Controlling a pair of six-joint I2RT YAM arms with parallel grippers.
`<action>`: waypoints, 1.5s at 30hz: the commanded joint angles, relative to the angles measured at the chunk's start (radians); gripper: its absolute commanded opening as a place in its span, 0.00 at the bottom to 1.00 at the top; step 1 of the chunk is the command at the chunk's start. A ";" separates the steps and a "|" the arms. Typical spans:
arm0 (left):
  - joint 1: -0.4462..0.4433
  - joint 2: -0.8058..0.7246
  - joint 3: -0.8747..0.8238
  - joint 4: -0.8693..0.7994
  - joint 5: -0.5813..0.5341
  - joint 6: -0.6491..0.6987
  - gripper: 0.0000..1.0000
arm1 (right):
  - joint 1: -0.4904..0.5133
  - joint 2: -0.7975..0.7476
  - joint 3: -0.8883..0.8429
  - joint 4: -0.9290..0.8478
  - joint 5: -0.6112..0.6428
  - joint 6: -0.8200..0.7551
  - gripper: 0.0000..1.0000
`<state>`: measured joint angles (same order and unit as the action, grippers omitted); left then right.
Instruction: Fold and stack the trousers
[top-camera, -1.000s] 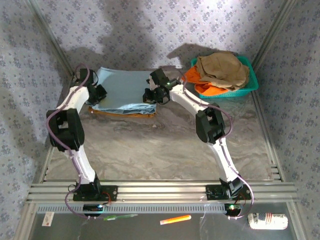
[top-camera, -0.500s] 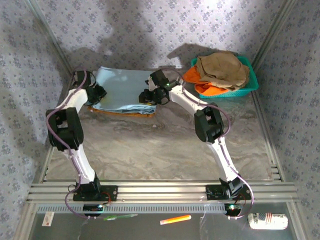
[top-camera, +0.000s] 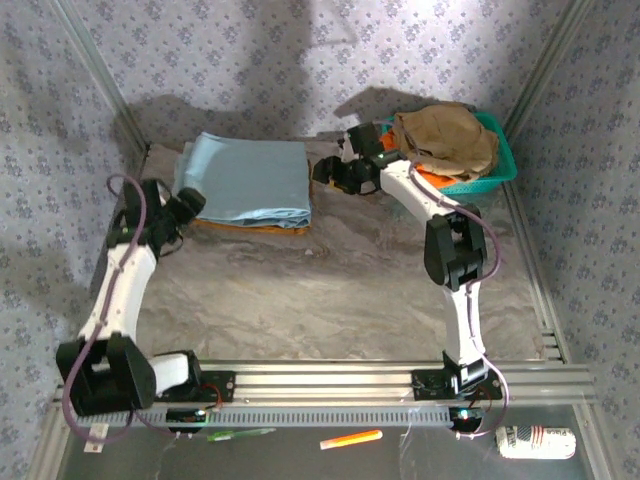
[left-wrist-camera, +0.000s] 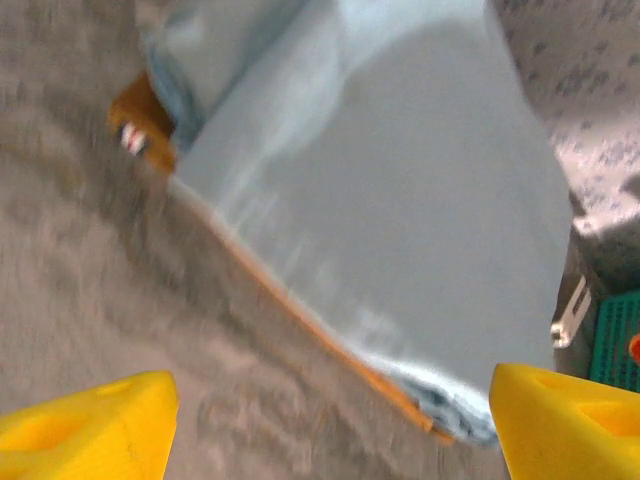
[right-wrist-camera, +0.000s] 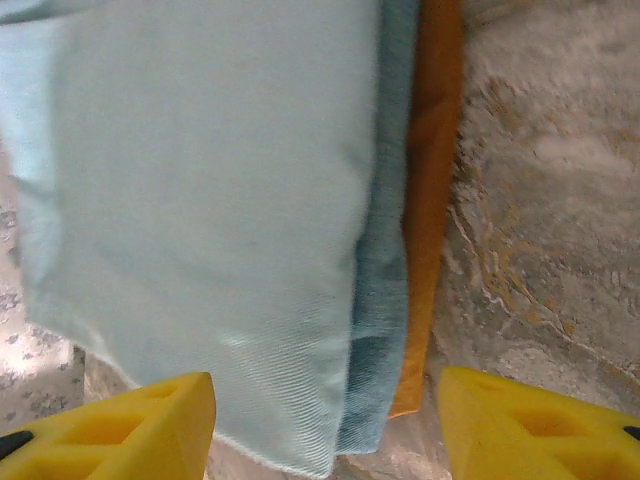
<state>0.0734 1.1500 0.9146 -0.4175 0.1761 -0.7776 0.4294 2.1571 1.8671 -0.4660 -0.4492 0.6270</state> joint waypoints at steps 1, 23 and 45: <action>-0.025 -0.094 -0.120 -0.017 0.049 -0.032 0.82 | 0.020 0.077 -0.026 0.086 0.000 0.091 0.59; -0.080 -0.087 -0.185 0.008 0.024 0.036 0.81 | 0.218 0.448 0.533 -0.075 0.058 0.161 0.47; -0.399 0.789 0.375 0.194 -0.138 0.185 0.69 | -0.055 -0.625 -0.556 0.023 0.151 -0.053 0.62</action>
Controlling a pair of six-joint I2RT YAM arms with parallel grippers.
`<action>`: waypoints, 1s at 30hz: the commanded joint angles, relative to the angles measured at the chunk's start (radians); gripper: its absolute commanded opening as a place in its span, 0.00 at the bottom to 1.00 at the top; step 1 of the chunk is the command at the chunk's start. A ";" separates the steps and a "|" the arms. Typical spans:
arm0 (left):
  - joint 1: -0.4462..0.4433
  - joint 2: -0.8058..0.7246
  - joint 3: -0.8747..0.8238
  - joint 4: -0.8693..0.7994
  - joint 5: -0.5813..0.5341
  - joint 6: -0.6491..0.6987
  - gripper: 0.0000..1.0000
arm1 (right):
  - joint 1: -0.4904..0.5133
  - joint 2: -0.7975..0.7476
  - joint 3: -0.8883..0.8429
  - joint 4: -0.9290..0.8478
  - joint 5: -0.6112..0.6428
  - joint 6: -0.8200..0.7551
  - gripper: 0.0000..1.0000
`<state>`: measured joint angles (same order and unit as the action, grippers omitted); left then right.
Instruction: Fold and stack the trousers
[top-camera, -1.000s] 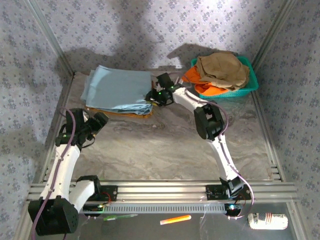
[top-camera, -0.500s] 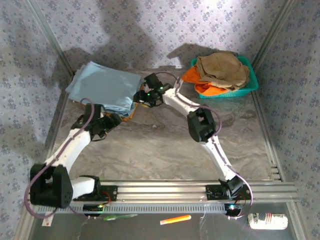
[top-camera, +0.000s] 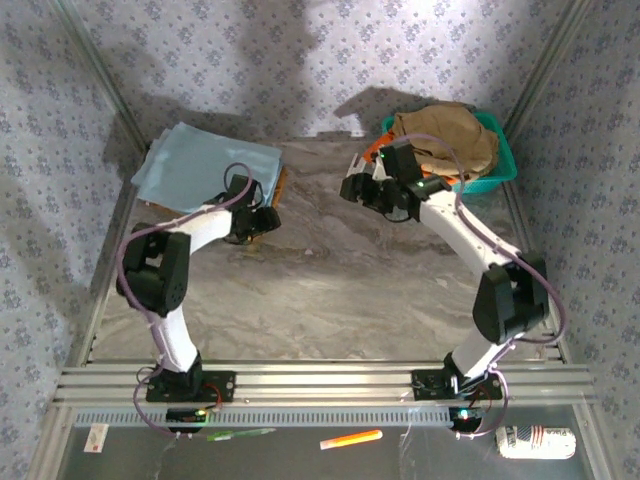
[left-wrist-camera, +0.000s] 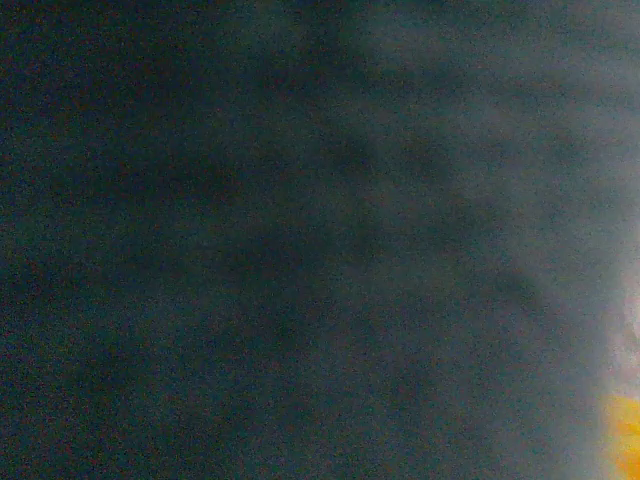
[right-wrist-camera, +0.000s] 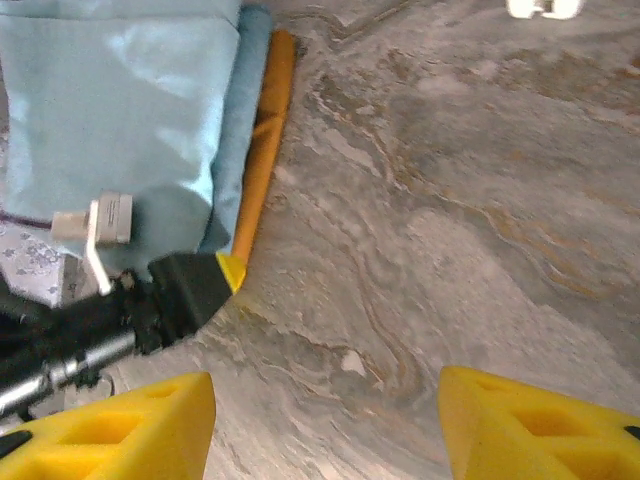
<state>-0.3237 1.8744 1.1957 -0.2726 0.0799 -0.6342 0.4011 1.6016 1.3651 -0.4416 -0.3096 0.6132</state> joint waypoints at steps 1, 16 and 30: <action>0.002 0.093 0.114 0.055 -0.056 0.033 0.69 | -0.039 -0.102 -0.077 -0.002 0.013 -0.043 0.62; 0.178 0.315 0.355 0.049 -0.071 -0.056 0.63 | -0.143 -0.326 -0.316 -0.040 -0.008 -0.090 0.62; 0.093 -0.010 0.215 -0.012 -0.153 0.143 0.84 | -0.202 -0.444 -0.350 -0.114 -0.004 -0.102 0.70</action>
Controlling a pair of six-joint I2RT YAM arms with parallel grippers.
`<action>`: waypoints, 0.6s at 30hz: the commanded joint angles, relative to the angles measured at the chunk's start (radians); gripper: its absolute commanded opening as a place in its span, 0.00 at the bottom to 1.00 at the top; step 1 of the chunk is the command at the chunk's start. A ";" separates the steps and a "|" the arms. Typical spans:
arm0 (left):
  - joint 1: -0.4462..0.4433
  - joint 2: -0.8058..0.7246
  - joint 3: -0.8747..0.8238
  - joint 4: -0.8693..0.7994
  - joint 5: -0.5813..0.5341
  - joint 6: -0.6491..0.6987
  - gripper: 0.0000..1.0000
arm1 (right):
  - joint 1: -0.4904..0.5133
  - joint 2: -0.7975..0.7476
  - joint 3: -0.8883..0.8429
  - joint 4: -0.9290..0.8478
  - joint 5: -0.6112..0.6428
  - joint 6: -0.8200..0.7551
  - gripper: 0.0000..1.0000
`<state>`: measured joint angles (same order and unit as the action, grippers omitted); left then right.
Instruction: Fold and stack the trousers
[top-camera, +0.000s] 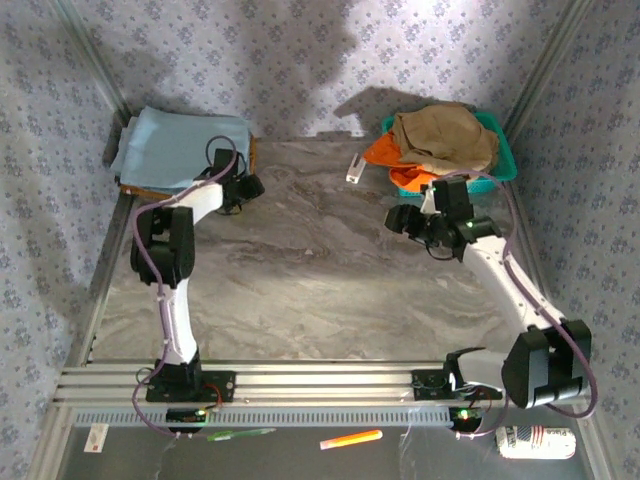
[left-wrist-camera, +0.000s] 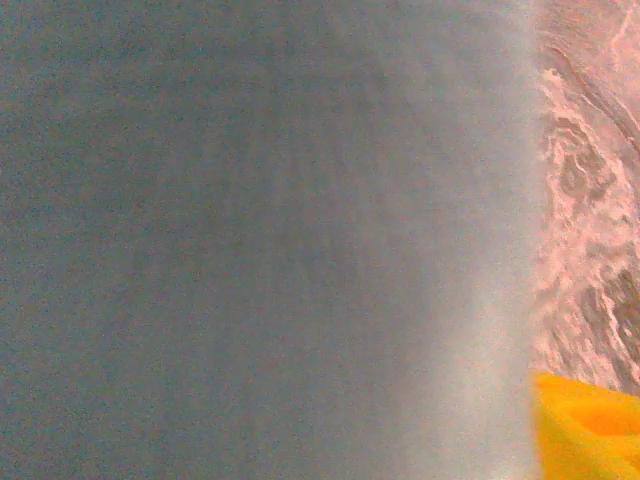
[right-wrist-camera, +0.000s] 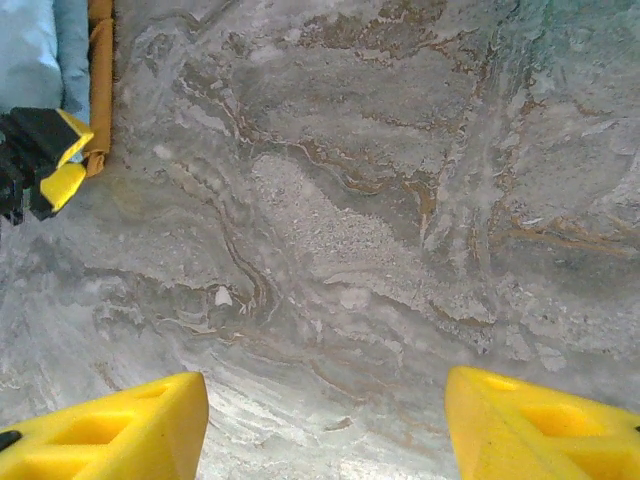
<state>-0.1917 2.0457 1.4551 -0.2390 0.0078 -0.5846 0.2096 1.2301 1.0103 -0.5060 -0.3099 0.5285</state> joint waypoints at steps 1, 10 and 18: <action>-0.056 -0.255 -0.099 -0.043 -0.105 0.105 0.98 | -0.011 -0.103 0.006 -0.058 0.000 -0.014 0.73; -0.345 -1.084 -0.518 -0.146 -0.638 0.181 1.00 | 0.054 -0.401 0.052 -0.117 0.103 -0.009 1.00; -0.421 -1.585 -0.823 -0.016 -0.854 0.216 1.00 | 0.401 -0.472 -0.103 0.095 0.605 -0.039 1.00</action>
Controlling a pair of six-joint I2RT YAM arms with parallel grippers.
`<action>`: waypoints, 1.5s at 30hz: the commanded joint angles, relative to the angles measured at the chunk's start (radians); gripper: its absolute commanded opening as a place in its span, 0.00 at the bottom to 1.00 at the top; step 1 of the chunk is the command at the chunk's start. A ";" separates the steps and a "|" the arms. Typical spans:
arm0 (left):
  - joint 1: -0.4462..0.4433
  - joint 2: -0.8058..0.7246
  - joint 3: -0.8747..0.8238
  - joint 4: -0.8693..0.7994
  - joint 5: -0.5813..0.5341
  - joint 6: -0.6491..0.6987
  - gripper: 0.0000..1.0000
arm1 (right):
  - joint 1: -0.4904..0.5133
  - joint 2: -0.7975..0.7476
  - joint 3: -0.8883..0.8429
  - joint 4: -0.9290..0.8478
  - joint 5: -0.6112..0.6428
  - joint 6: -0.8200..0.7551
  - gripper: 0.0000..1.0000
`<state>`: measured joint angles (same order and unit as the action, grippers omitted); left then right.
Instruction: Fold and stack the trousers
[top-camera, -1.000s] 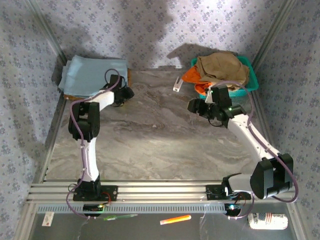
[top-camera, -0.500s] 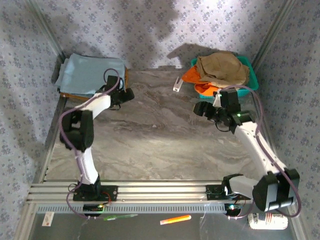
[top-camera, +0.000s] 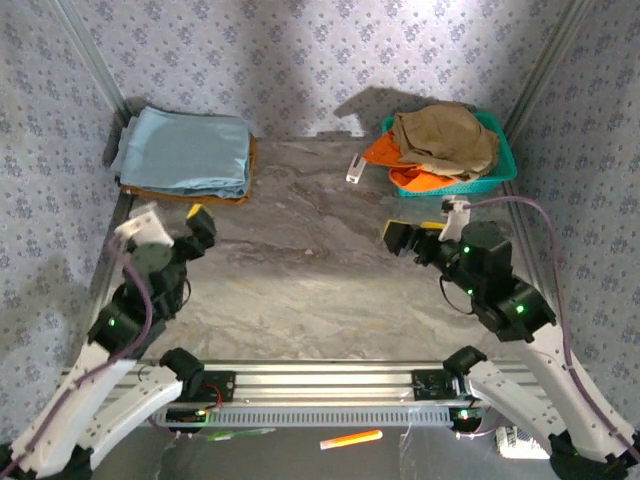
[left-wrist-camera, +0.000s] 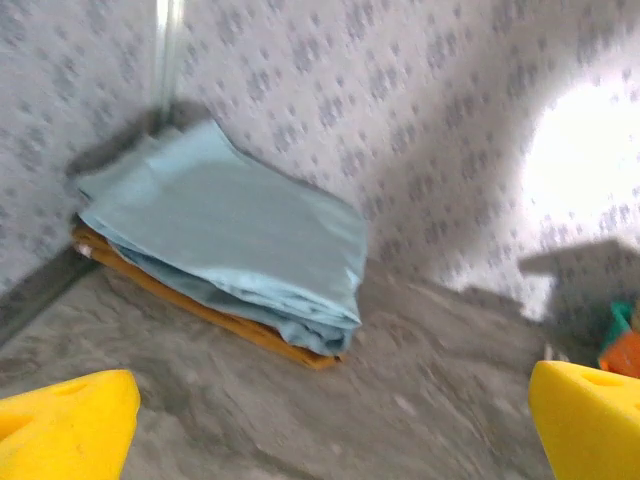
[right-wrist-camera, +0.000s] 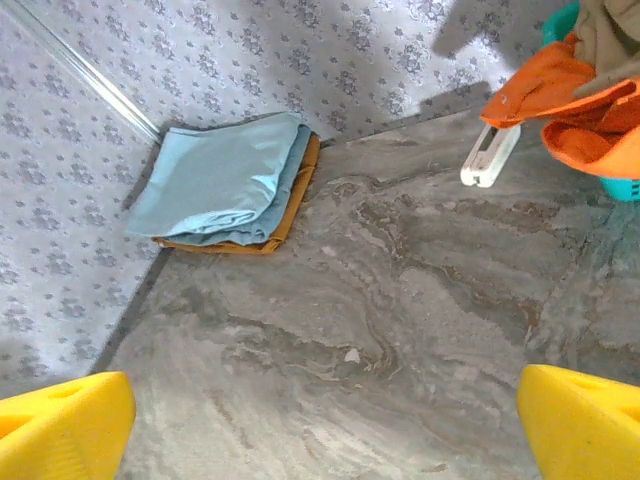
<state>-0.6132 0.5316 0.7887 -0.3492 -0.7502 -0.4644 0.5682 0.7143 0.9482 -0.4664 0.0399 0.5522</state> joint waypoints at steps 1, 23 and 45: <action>0.008 -0.111 -0.225 0.186 -0.070 0.177 1.00 | 0.043 0.042 -0.060 0.086 0.276 -0.108 1.00; 0.495 0.229 -0.709 1.062 0.518 0.515 1.00 | -0.348 0.122 -0.489 0.641 -0.019 -0.705 1.00; 0.641 1.003 -0.371 1.152 0.733 0.431 1.00 | -0.581 0.506 -0.663 1.158 -0.149 -0.670 1.00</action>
<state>0.0059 1.5463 0.4004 0.9024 -0.0811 -0.0017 0.0082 1.1446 0.3119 0.4839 -0.0872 -0.0975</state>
